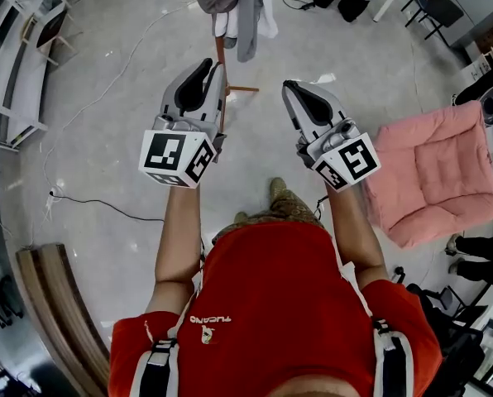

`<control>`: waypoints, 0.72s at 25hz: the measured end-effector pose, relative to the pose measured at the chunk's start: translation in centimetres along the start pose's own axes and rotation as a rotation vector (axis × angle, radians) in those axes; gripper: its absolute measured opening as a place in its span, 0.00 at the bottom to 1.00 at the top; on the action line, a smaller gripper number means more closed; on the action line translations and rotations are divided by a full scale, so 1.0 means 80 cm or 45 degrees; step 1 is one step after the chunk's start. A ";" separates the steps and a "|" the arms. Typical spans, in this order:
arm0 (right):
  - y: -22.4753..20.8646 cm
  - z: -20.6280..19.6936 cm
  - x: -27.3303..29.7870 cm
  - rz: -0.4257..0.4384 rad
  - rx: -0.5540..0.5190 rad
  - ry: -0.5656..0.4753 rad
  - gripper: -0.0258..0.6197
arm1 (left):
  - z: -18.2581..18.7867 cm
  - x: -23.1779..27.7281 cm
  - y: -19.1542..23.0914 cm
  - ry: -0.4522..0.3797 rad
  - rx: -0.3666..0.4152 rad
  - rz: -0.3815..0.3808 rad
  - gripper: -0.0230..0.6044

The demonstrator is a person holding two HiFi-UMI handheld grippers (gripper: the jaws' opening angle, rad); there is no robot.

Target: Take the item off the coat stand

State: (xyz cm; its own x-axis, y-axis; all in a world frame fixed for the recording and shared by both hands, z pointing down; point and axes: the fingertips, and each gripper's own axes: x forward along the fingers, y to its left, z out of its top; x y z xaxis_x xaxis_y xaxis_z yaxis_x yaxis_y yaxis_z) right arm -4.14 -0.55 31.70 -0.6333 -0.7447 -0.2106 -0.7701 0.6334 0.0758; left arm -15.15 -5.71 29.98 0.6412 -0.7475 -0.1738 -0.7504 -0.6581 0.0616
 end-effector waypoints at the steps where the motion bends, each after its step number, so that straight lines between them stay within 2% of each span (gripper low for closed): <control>1: -0.004 -0.001 0.007 0.002 -0.001 -0.003 0.08 | 0.001 0.007 0.005 0.003 0.008 0.004 0.14; 7: -0.048 -0.011 0.050 0.051 -0.004 -0.039 0.08 | -0.007 0.065 0.053 0.017 0.058 0.105 0.20; 18: -0.184 -0.030 0.121 0.216 0.035 -0.068 0.08 | -0.033 0.216 0.145 0.079 0.106 0.361 0.23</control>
State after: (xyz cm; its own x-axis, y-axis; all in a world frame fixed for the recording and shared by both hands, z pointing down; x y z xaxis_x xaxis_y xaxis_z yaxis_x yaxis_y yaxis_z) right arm 0.86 -17.59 30.88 -0.7486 -0.6146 -0.2485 -0.6494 0.7553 0.0882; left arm -12.36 -26.48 30.25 0.4106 -0.9062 -0.1006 -0.9100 -0.4143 0.0174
